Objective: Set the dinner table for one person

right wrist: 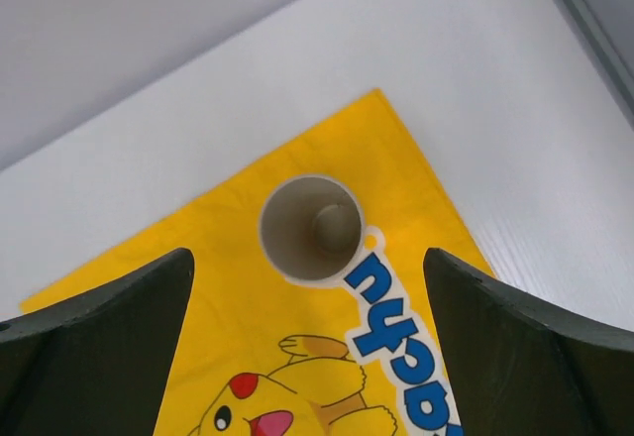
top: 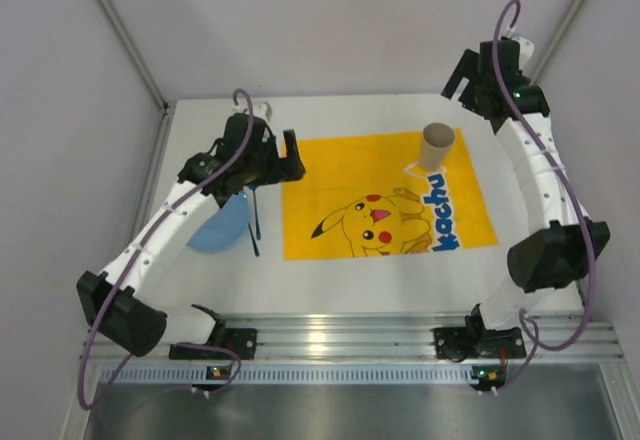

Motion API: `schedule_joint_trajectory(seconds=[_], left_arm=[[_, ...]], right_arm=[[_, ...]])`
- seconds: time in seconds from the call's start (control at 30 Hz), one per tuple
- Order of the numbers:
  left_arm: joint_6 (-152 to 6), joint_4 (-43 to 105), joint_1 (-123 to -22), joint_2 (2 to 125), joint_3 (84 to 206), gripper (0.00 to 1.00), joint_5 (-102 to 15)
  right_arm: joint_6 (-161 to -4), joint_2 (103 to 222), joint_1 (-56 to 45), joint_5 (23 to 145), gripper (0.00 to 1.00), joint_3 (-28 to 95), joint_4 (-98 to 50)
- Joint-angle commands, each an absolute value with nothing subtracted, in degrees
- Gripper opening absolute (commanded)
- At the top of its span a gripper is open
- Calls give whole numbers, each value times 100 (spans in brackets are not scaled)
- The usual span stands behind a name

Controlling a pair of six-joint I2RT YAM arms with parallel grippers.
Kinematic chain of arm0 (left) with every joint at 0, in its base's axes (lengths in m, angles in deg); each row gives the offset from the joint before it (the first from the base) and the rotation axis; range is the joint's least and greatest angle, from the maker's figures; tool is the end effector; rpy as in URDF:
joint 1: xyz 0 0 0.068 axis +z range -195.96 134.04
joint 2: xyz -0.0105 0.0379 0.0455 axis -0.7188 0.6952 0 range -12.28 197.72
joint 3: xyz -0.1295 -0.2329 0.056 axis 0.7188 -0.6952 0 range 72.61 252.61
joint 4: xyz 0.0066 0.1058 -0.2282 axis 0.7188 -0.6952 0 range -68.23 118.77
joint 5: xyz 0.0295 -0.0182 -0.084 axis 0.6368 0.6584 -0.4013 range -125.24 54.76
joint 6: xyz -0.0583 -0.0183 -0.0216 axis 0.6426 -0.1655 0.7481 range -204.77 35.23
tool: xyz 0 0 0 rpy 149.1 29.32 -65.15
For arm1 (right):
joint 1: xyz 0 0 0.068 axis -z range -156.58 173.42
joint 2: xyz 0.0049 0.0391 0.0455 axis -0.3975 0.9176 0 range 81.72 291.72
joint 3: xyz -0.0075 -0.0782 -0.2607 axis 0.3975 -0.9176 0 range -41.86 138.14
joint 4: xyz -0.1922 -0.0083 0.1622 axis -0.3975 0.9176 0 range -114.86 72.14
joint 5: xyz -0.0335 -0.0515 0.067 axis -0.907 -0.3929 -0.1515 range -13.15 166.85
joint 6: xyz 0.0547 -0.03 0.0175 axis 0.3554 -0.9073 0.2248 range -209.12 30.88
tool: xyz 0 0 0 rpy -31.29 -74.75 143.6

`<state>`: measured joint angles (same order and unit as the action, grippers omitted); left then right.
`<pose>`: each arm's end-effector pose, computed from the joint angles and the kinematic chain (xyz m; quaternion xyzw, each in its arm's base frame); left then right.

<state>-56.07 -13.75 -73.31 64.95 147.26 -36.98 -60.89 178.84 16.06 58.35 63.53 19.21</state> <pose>0.2538 -0.1330 0.3316 -0.0051 0.9241 -0.1918 0.3304 0.3740 0.0321 0.3966 0.2311 0.8509 0.0011 0.4718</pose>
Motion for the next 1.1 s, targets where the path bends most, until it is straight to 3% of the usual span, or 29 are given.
schedule_joint_trajectory(seconds=[0.0, 0.07, 0.17, 0.33, 0.57, 1.07], left_arm=[[-5587, -1118, -7364, 5761, 15217, 98, -1316], [-4782, -702, -7233, 5322, 14155, 98, -468], [-5111, 169, -6688, 4925, 13177, 91, -1843], [-4979, -1208, -6547, 5669, 13282, 88, -1116], [-5998, -692, -6538, 6268, 12939, 83, -1643], [-6342, -94, -6468, 8106, 13299, 67, -1748]], right_arm=[[-6459, 16814, 1262, 5855, 100, 6065, 1639], [-6372, 16382, 1269, 6233, 100, 5221, 1469], [-6284, 16188, 1252, 7042, 100, 4394, 1485], [-6327, 15662, 1138, 7824, 100, 3568, 1461], [-6802, 15414, 998, 7738, 100, 3496, 1917], [-6872, 14957, 980, 7782, 100, 3232, 2330]])
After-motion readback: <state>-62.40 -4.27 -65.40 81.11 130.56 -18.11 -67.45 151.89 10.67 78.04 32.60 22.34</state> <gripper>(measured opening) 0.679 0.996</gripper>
